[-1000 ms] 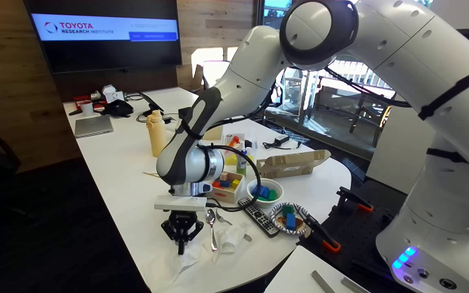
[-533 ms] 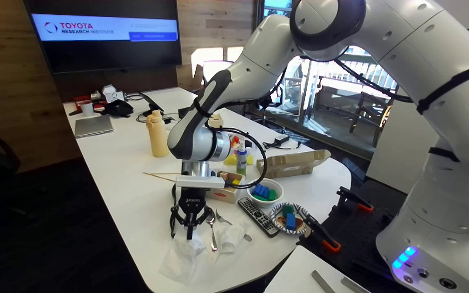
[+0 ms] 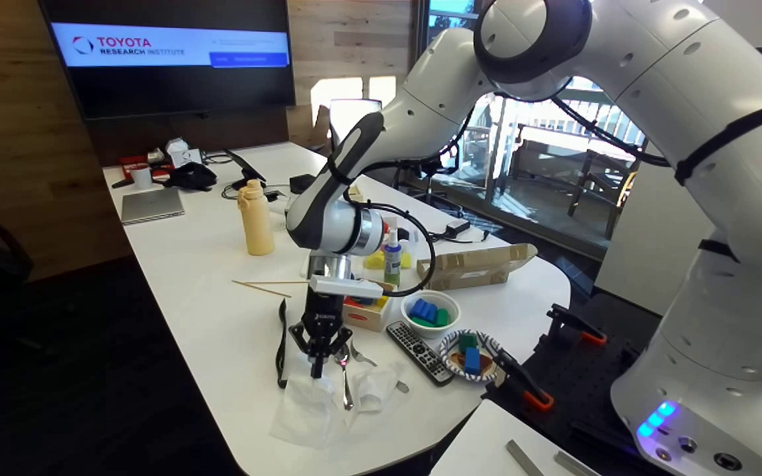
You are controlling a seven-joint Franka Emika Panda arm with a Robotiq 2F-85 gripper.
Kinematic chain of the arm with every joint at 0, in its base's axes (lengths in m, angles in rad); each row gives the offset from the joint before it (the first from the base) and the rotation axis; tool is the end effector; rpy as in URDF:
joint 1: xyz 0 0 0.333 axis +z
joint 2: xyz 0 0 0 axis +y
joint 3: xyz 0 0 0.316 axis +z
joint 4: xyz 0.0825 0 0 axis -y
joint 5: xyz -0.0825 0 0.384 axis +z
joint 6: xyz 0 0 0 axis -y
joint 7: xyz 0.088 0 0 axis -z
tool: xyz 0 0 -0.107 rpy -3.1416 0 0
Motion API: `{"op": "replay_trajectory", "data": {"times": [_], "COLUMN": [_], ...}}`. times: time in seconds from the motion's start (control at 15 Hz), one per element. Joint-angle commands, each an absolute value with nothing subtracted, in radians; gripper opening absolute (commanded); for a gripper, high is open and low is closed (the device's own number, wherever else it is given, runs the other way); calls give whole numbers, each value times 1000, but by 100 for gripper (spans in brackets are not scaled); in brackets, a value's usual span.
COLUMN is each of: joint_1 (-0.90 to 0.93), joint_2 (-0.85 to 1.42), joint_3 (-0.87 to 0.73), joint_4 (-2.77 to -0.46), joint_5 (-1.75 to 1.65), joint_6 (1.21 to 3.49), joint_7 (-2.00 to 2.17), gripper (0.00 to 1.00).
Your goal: Turnover the napkin on the left.
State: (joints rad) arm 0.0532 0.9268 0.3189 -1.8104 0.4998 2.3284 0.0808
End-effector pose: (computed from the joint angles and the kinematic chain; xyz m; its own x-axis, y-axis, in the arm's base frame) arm 0.5382 0.2265 0.0303 0.8568 -0.0711 -0.5107 -0.2955 -0.8794 -0.3732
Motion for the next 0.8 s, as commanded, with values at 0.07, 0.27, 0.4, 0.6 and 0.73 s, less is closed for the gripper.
{"op": "replay_trajectory", "data": {"times": [0.07, 0.27, 0.4, 0.6, 0.73], "joint_1": [66, 87, 102, 154, 230], "joint_2": [809, 712, 649, 547, 505], "joint_3": [345, 374, 391, 386, 327], "joint_4": [-1938, -2046, -2112, -2213, -2238], "joint_5": [534, 529, 524, 524, 491], "joint_6": [2477, 2626, 2708, 2825, 2846], "joint_7": [31, 46, 66, 167, 299], "gripper": [0, 0, 0, 0, 0]}}
